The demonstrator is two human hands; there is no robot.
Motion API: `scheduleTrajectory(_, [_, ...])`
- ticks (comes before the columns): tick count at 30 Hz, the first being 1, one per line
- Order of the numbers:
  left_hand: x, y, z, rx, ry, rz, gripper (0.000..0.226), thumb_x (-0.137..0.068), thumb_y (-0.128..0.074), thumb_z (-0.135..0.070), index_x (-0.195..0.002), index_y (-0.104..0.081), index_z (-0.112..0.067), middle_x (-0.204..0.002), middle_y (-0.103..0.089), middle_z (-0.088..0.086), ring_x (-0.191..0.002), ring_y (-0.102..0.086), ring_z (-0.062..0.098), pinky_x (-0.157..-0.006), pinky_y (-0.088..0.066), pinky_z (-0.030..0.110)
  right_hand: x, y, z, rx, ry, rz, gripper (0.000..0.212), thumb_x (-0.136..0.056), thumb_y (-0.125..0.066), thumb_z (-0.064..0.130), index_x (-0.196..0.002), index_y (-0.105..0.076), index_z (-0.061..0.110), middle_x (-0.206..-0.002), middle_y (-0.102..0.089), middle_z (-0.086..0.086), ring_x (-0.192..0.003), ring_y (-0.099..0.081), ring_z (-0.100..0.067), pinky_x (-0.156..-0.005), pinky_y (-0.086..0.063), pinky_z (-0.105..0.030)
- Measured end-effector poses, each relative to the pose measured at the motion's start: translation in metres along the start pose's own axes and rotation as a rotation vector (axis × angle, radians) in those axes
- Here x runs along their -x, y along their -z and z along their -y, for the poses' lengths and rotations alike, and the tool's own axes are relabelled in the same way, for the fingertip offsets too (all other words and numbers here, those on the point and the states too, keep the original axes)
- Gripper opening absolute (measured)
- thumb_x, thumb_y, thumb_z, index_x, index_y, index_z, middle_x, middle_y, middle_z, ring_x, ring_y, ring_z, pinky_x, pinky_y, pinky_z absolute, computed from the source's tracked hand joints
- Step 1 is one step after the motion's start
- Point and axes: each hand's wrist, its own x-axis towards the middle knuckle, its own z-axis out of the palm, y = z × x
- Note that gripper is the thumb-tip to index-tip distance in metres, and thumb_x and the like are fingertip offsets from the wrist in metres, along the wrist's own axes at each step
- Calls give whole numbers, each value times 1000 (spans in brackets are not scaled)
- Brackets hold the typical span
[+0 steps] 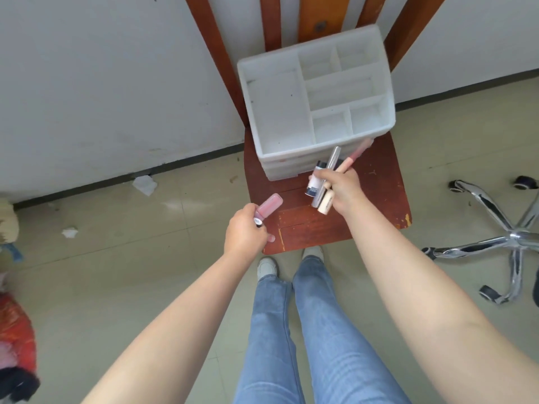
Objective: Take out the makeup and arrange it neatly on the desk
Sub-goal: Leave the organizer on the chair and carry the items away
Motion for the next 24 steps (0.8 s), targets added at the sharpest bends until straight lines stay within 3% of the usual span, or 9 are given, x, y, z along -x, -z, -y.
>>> scheduleTrajectory(2, [-2, 0, -8, -49, -23, -2, 18, -81, -43, 2, -73, -39, -14, -106, -58, 13, -86, -65, 36, -70, -48, 42, -5, -3, 0, 70, 10, -1, 22, -77, -59, -11, -69, -50, 8, -66, -54, -9, -62, -58, -20, -65, -51, -32])
scheduleTrajectory(4, [-5, 0, -14, -96, -36, 8, 21, -84, -41, -2, -70, -36, -17, -99, -64, 13, -84, -67, 32, -62, -45, 35, -3, 0, -3, 98, 12, -12, 23, -75, -60, -11, -69, -51, 9, -68, -54, -7, -63, -56, -18, -66, -49, -31])
scheduleTrajectory(8, [-5, 1, -29, -108, -43, 52, 23, -85, -37, -4, -70, -34, -21, -78, -72, 15, -79, -69, 26, -52, -37, 28, 8, 12, -11, -118, -102, 38, 23, -77, -60, -11, -75, -51, 10, -73, -55, -8, -67, -57, -21, -78, -49, -46])
scheduleTrajectory(11, [-4, 3, -38, -212, -92, 86, 20, -83, -39, -3, -72, -35, -19, -81, -71, 16, -82, -67, 29, -58, -39, 29, 23, 26, -18, -42, -93, 25, 22, -76, -61, -12, -78, -53, 8, -73, -55, -6, -66, -56, -19, -70, -49, -34])
scheduleTrajectory(13, [1, 4, -46, -364, -165, 100, 19, -81, -40, -1, -74, -37, -18, -91, -68, 15, -87, -64, 30, -61, -40, 31, 44, 42, -24, 173, -31, -7, 24, -73, -65, -7, -93, -56, 3, -80, -57, -5, -74, -57, -21, -72, -48, -32])
scheduleTrajectory(15, [12, 1, -60, -517, -286, 130, 13, -84, -38, -4, -80, -41, -15, -98, -65, 13, -88, -62, 32, -64, -42, 32, 71, 64, -27, 441, 41, -78, 32, -71, -67, -1, -100, -55, 5, -86, -55, -4, -80, -54, -21, -68, -45, -27])
scheduleTrajectory(17, [28, -10, -80, -683, -466, 153, 11, -85, -38, -5, -87, -46, -12, -101, -61, 14, -90, -59, 33, -67, -43, 34, 103, 88, -26, 571, 102, -184, 26, -71, -65, 1, -92, -50, 9, -86, -52, -4, -80, -52, -21, -55, -41, -26])
scheduleTrajectory(21, [88, -56, -123, -993, -823, 249, 20, -86, -40, -5, -104, -49, -6, -111, -52, 15, -102, -54, 37, -79, -43, 40, 184, 148, -25, 842, 125, -467, 26, -79, -55, 5, -103, -48, 11, -103, -59, -12, -96, -57, -31, -68, -39, -29])
scheduleTrajectory(24, [156, -108, -150, -1207, -1072, 355, 29, -87, -45, -4, -116, -45, -4, -116, -49, 15, -107, -51, 35, -83, -43, 40, 263, 205, -38, 939, 86, -689, 28, -80, -53, 4, -106, -47, 13, -105, -60, -8, -96, -57, -28, -64, -33, -28])
